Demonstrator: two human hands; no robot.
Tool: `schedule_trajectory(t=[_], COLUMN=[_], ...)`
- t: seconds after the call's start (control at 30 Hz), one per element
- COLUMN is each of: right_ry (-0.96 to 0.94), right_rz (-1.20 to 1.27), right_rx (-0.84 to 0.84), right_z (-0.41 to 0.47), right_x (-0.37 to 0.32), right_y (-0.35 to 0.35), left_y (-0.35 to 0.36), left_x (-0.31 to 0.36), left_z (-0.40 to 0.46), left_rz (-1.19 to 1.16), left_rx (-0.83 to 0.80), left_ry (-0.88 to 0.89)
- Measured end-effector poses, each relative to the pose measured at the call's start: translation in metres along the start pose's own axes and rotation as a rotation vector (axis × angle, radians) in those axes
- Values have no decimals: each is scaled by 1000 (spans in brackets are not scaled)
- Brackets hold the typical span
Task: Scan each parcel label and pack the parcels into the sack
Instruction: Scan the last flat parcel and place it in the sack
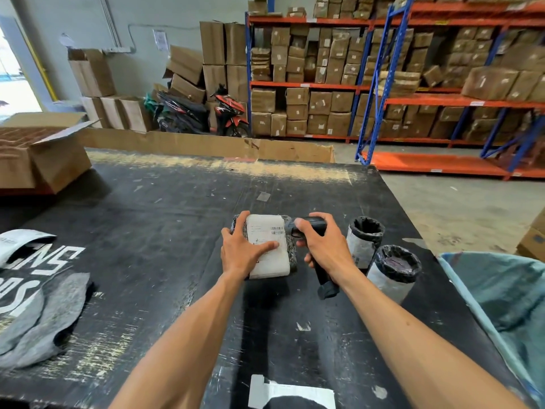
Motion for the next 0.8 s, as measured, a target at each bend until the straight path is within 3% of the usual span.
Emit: schedule_trajectory(t=[0.57,0.8], right_ry=[41,223], right_rz=[-20,-148], right_rx=[-4,-11], right_z=[-4,-11], right_x=[6,59], right_y=[-8,-25], left_y=[4,2], left_x=[6,-7], left_z=[-5,-8], left_rz=[-9,-132], left_rx=[-18,65], left_ry=[-11,-153])
Point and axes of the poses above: each hand's wrist, its own z-axis towards the middle knuckle, its own y-axis out of the palm, x = y × z, the point moved 9 cm from there along z, towards the middle knuckle, and after that the axes turned 3 degrees about z, right-handed, at the moved point
